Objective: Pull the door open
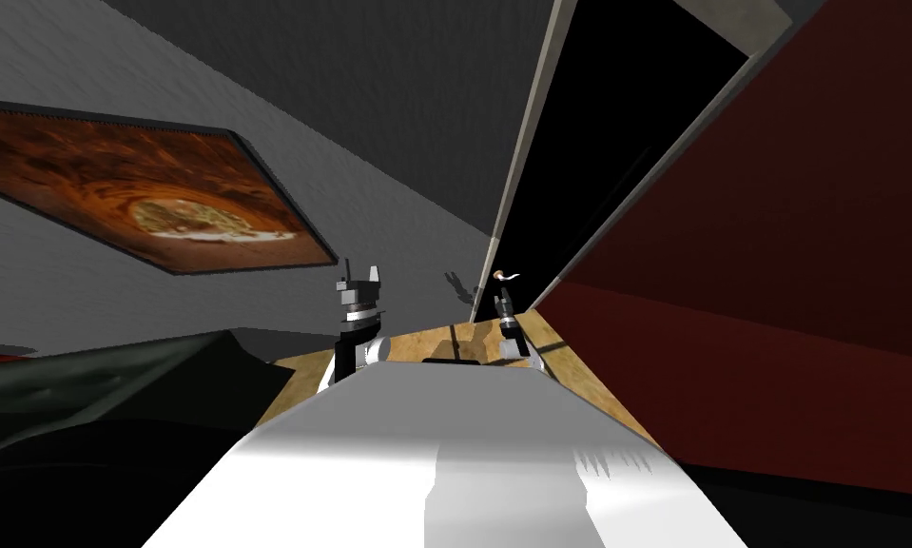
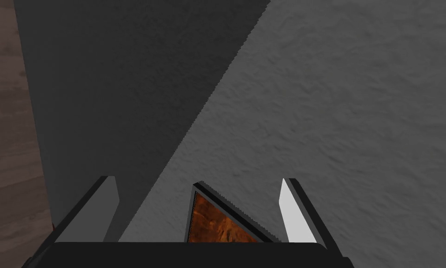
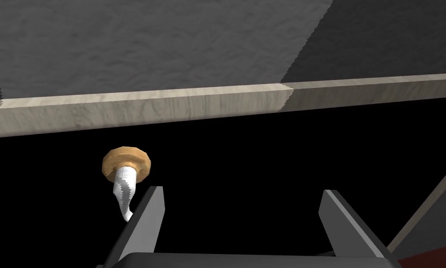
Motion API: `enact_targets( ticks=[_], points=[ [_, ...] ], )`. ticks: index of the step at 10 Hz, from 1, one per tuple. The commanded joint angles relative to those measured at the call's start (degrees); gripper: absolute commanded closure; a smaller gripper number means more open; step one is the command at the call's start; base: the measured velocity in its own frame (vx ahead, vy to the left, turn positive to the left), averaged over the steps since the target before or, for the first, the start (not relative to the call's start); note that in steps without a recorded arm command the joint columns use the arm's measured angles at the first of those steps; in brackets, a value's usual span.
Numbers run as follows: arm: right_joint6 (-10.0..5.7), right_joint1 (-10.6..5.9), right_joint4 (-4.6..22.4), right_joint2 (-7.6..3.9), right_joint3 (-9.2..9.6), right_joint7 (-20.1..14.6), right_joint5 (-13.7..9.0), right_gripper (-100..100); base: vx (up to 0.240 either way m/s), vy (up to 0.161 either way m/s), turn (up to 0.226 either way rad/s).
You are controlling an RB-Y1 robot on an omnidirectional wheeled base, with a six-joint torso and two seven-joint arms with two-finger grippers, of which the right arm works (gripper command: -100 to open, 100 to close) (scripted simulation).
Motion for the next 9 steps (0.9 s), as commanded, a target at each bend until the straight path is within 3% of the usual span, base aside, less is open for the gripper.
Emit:
enact_targets(
  ticks=[1,9],
  points=[
    [-0.21,-1.47,2.9,-0.64,0.30,0.4,-0.9,-100,0.024,-0.138,0.164],
    [-1.75,-6.48,15.7,-3.43,1.91,1.9,-4.9,-100,0.017,-0.128,0.144]
  ],
)
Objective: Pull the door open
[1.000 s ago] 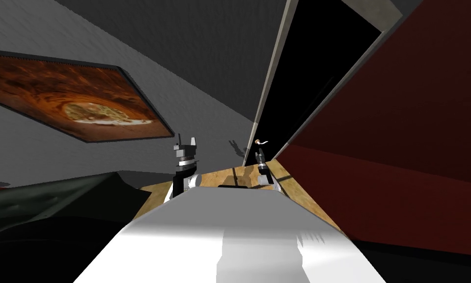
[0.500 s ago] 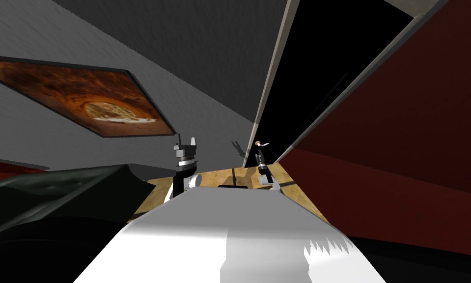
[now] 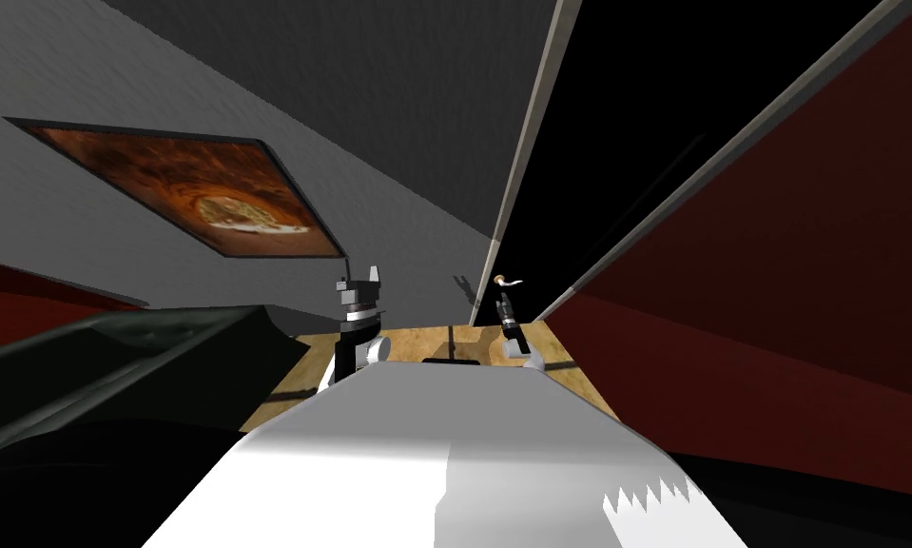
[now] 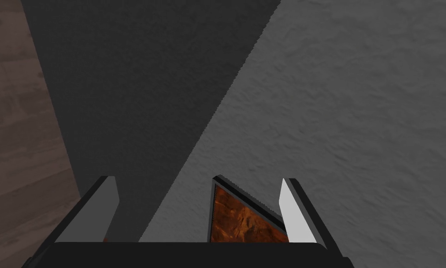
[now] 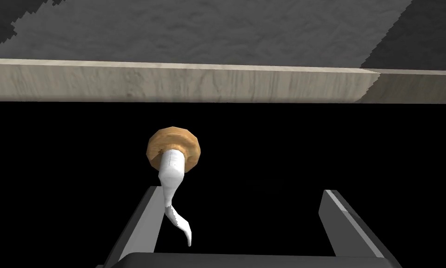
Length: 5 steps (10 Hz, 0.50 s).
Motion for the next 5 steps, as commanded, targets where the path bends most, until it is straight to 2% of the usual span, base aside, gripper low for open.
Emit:
enact_targets(
  ticks=[1,4,5],
  points=[
    [-0.31,-1.00,2.4,-0.53,0.30,0.2,-0.7,-100,0.019,-0.130,0.089],
    [-0.78,-2.53,6.3,-1.37,0.80,0.7,-2.0,-100,0.013,-0.127,0.118],
    [-0.78,-2.53,6.3,-1.37,0.80,0.7,-2.0,-100,0.010,-0.074,0.022]
  ],
)
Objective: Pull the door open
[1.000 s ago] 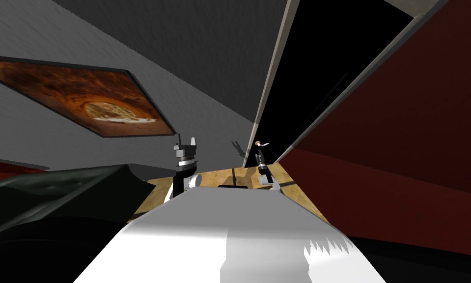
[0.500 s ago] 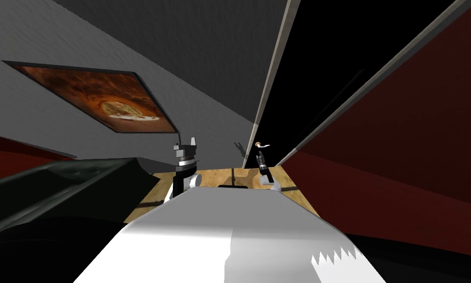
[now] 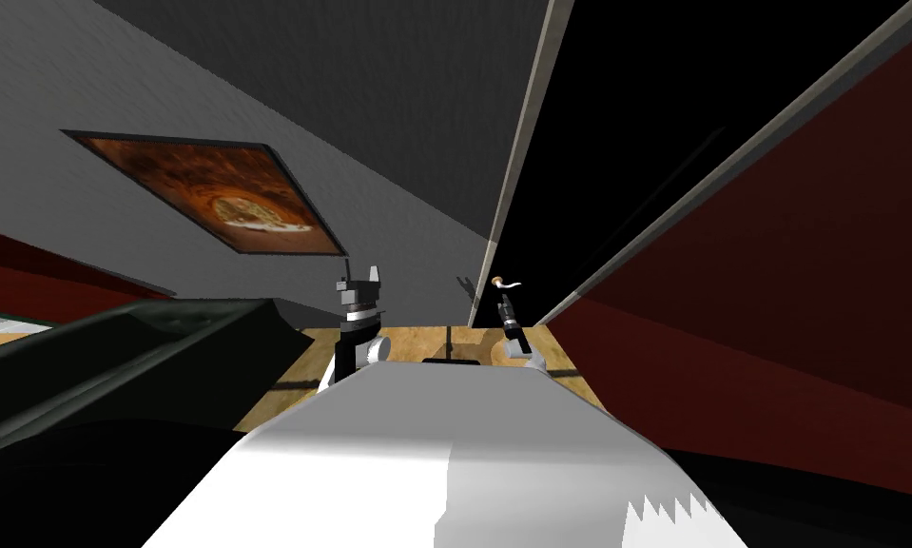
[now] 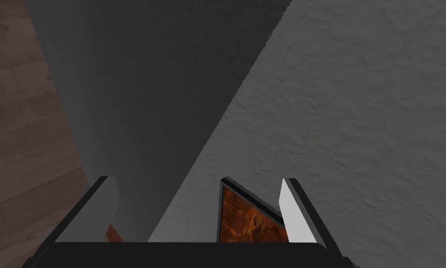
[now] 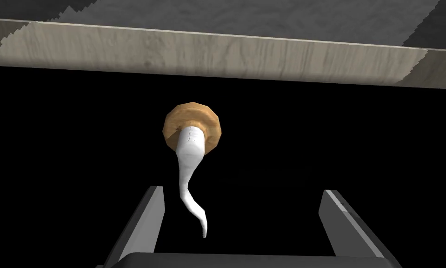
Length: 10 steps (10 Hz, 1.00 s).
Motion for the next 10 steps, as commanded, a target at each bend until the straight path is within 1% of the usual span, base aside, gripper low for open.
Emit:
enact_targets(
  ticks=[1,2,3,4,5,7,8,9,10],
  points=[
    [-0.54,-0.86,2.1,-0.38,0.25,0.0,-0.5,-100,-0.005,-0.068,0.070],
    [-0.79,-1.68,4.2,-0.82,0.51,0.2,-1.1,-100,-0.024,-0.111,0.162],
    [-0.92,-2.09,5.2,-1.04,0.64,0.3,-1.4,-100,-0.022,-0.128,0.122],
    [-1.14,-2.82,7.0,-1.44,0.88,0.6,-2.0,-100,-0.002,-0.175,0.114],
    [-1.31,-3.38,8.5,-1.74,1.06,0.7,-2.5,-100,-0.005,-0.209,0.215],
    [-1.60,-4.33,10.9,-2.25,1.36,1.0,-3.2,-100,-0.019,-0.167,0.082],
    [-1.67,-4.22,10.5,-2.12,1.31,0.8,-3.0,-100,-0.017,-0.062,0.021],
    [-2.69,-3.67,11.6,-3.30,0.66,-0.3,-3.4,-100,0.112,0.027,0.185],
    [-3.05,-3.45,12.0,-3.72,0.41,-0.7,-3.6,-100,0.188,0.067,0.173]
  ],
)
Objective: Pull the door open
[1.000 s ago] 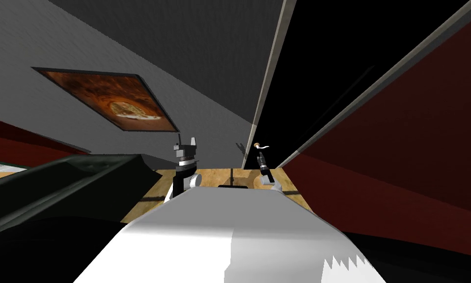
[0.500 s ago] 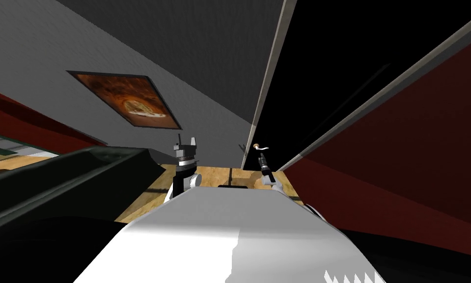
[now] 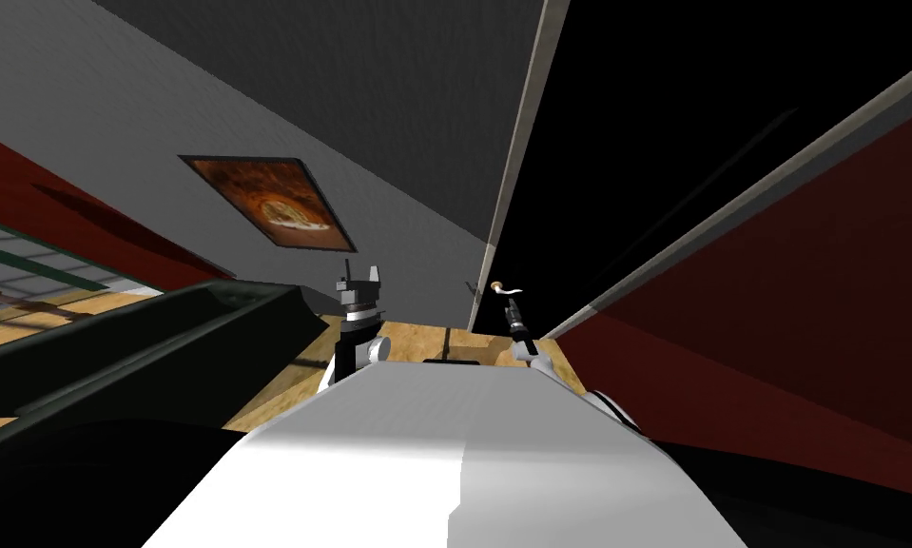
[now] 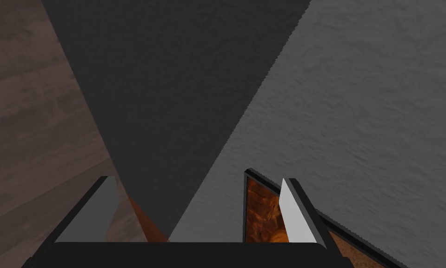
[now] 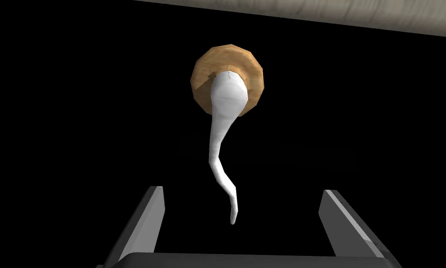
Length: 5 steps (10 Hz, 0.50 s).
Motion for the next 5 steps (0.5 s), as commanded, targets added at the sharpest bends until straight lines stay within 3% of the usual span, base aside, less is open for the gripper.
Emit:
enact_targets(
  ticks=[1,3,5],
  points=[
    [0.63,1.37,-2.1,-0.42,-0.50,0.1,-0.2,-100,0.134,0.050,0.016],
    [-1.46,2.66,0.0,-2.87,-1.95,-2.3,-1.1,-100,0.176,0.044,0.235],
    [-1.46,2.66,0.0,-2.87,-1.95,-2.3,-1.1,-100,0.095,0.011,0.027]
  ],
)
